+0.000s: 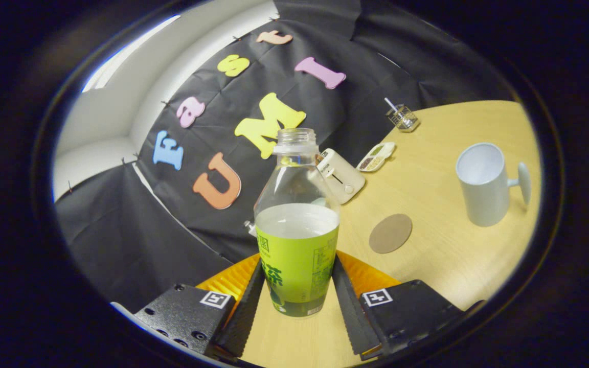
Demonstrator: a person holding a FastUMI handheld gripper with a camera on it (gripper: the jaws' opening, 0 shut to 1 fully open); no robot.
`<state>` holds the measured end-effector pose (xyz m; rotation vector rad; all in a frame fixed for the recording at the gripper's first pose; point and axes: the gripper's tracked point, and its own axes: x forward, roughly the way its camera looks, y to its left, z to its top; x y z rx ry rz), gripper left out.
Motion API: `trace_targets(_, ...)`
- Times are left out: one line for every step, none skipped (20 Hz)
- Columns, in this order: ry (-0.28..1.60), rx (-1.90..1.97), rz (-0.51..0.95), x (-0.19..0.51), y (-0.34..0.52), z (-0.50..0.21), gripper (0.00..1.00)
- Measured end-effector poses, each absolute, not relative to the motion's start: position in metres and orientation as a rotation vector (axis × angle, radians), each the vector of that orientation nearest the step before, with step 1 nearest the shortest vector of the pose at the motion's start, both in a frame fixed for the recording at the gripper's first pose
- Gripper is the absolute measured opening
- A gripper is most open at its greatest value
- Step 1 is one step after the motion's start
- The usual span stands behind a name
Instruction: Take the bottle from table, then pour the juice into the cup, finally place the bottle on the coaster
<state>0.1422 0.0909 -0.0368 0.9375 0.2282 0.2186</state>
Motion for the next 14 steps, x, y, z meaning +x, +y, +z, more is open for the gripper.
trace_targets(0.217, 0.981, 0.228, 0.143, 0.09, -0.035, 0.78)
trace_targets(0.201, 1.026, 0.245, 0.144, 0.089, -0.032, 0.78)
trace_targets(0.184, 1.076, 0.26, 0.144, 0.088, -0.03, 0.78)
trace_targets(0.172, 1.12, 0.269, 0.145, 0.086, -0.028, 0.78)
trace_targets(0.165, 1.157, 0.272, 0.145, 0.084, -0.026, 0.78)
trace_targets(0.161, 1.187, 0.267, 0.146, 0.081, -0.026, 0.78)
trace_targets(0.158, 1.213, 0.26, 0.149, 0.078, -0.024, 0.78)
trace_targets(0.152, 1.244, 0.253, 0.153, 0.073, -0.022, 0.78)
trace_targets(0.146, 1.278, 0.249, 0.158, 0.068, -0.021, 0.78)
trace_targets(0.138, 1.312, 0.245, 0.163, 0.063, -0.019, 0.78)
trace_targets(0.132, 1.342, 0.239, 0.165, 0.062, -0.019, 0.78)
trace_targets(0.127, 1.371, 0.233, 0.164, 0.058, -0.019, 0.78)
trace_targets(0.124, 1.396, 0.227, 0.166, 0.055, -0.019, 0.78)
trace_targets(0.123, 1.421, 0.222, 0.167, 0.054, -0.018, 0.78)
